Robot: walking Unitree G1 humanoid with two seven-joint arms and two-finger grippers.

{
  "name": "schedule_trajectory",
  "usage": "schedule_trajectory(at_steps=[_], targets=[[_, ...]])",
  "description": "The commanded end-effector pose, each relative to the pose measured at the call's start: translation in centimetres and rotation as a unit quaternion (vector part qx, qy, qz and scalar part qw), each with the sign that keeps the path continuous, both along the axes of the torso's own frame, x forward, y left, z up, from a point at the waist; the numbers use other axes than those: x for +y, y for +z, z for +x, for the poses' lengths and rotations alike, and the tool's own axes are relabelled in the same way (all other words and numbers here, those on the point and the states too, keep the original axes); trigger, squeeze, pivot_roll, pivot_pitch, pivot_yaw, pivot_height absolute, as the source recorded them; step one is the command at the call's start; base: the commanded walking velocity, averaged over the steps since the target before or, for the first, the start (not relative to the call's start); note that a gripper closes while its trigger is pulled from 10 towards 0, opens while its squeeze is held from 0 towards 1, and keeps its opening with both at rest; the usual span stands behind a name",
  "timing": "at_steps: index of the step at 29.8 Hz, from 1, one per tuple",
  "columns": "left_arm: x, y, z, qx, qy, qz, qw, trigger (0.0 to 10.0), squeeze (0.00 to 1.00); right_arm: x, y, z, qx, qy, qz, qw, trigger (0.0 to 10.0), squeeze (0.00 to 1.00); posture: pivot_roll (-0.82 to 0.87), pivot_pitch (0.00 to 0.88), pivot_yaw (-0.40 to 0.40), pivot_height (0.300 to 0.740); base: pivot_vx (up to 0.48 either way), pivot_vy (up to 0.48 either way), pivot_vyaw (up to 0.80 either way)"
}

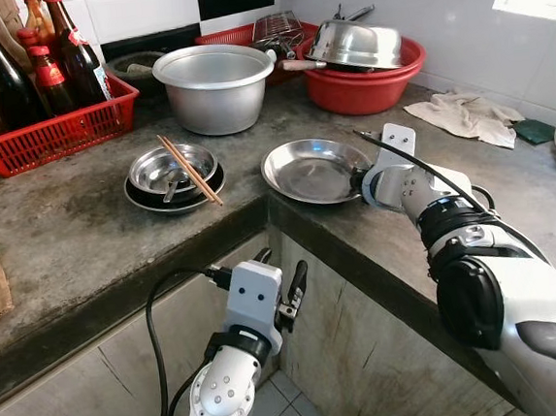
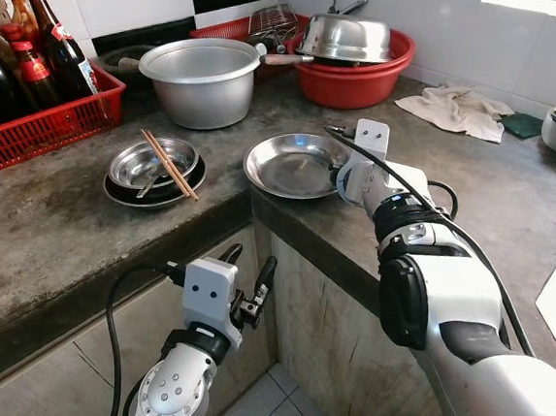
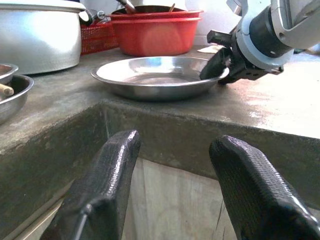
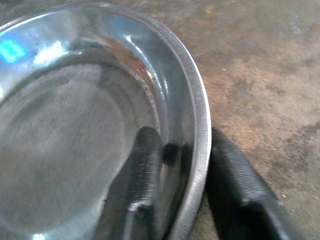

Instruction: Kitchen organization

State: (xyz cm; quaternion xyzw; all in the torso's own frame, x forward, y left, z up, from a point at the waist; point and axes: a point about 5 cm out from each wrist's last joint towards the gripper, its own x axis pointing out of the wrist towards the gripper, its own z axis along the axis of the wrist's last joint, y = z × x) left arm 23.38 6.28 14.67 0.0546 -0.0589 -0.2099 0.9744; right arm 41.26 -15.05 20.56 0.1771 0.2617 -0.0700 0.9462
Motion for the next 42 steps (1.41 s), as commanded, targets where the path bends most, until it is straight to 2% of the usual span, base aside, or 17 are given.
schedule_trajectory(at_steps=[1,3,9,14,15,18,19,20,23,24,25,29,33,36,38,40,42], targets=[[-0.1,0.4,0.1,-0.008,0.003,-0.001,1.0,10.0,0.0,0.8,-1.1,-0.3,0.033,0.003,0.035,0.999,0.0,0.0,0.03,0.046,-0.09,0.74,0.0,0.0,0.0],[-0.1,0.4,0.2,-0.01,0.004,-0.001,1.0,10.0,0.0,0.6,-0.8,-0.2,0.03,-0.025,0.091,0.995,0.0,0.0,0.03,0.044,-0.09,0.74,0.0,0.0,0.0],[0.0,0.6,0.5,-0.013,0.007,-0.001,1.0,10.0,0.0,0.2,-0.8,-0.1,0.019,-0.062,0.168,0.984,0.0,0.0,0.03,0.039,-0.09,0.74,0.0,0.0,0.0],[-0.1,0.7,0.6,-0.017,0.007,-0.003,1.0,10.0,0.0,-0.6,0.8,0.5,-0.065,-0.082,0.195,0.975,0.0,0.0,0.03,0.03,-0.089,0.74,0.0,0.0,0.0],[0.0,0.7,0.7,-0.018,0.007,-0.003,1.0,10.0,0.0,-0.8,1.6,0.6,-0.104,-0.084,0.199,0.971,0.0,0.0,0.03,0.026,-0.082,0.74,0.0,0.0,0.0],[0.0,0.8,0.9,-0.02,0.008,-0.002,1.0,10.0,0.0,-1.1,2.4,0.4,-0.157,-0.083,0.173,0.969,0.0,0.0,0.03,0.021,-0.082,0.74,0.0,0.0,0.0],[0.0,0.8,1.0,-0.02,0.008,-0.002,1.0,10.0,0.0,-1.3,2.9,0.1,-0.196,-0.087,0.152,0.965,0.0,0.0,0.03,0.018,-0.078,0.74,0.0,0.0,0.0],[0.0,0.8,1.0,-0.02,0.008,-0.002,1.0,10.0,0.0,-1.3,2.9,0.1,-0.196,-0.087,0.152,0.965,0.0,0.0,0.03,0.018,-0.078,0.74,0.0,0.0,0.0],[-0.1,0.9,1.2,-0.023,0.006,-0.002,1.0,10.0,0.0,-1.4,3.3,-0.5,-0.243,-0.084,0.125,0.958,0.0,0.0,0.03,0.007,-0.07,0.74,0.0,0.0,0.0],[-0.1,0.9,1.3,-0.024,0.005,-0.001,1.0,10.0,0.0,-1.8,3.5,-1.4,-0.289,-0.097,0.084,0.949,0.0,0.0,0.03,0.0,-0.067,0.74,0.0,0.0,0.0],[-0.1,0.9,1.3,-0.025,0.004,-0.001,1.0,10.0,0.0,-1.9,3.7,-1.8,-0.311,-0.103,0.066,0.943,0.0,0.0,0.03,0.0,-0.067,0.74,0.0,0.0,0.0],[0.0,0.9,1.5,-0.026,0.004,-0.001,1.0,10.0,0.0,-1.8,3.7,-3.3,-0.342,-0.111,0.026,0.933,0.0,0.0,0.02,0.0,-0.062,0.74,0.0,0.0,0.0],[-0.1,1.0,1.5,-0.029,0.002,-0.001,1.0,10.0,0.0,-1.0,4.7,-5.9,-0.407,-0.079,-0.079,0.907,0.0,0.0,0.03,0.0,-0.058,0.74,0.0,0.0,0.0],[-0.1,1.2,1.5,-0.034,0.0,-0.004,0.999,10.0,0.0,-0.1,5.0,-8.0,-0.445,-0.047,-0.155,0.881,0.0,0.0,0.02,0.0,-0.05,0.74,0.0,0.0,0.0],[-0.1,1.3,1.5,-0.035,-0.001,-0.005,0.999,10.0,0.0,0.1,4.7,-8.8,-0.452,-0.037,-0.173,0.874,0.0,0.0,0.02,0.0,-0.049,0.74,0.0,0.0,0.0],[-0.1,1.3,1.5,-0.035,-0.001,-0.005,0.999,10.0,0.0,0.1,4.7,-8.8,-0.452,-0.037,-0.173,0.874,0.0,0.0,0.02,0.0,-0.049,0.74,0.0,0.0,0.0],[-0.2,1.5,1.5,-0.038,-0.004,-0.007,0.999,10.0,0.0,0.0,3.8,-10.1,-0.456,-0.034,-0.177,0.871,0.0,0.0,0.02,0.0,-0.04,0.74,0.0,0.0,0.0]])
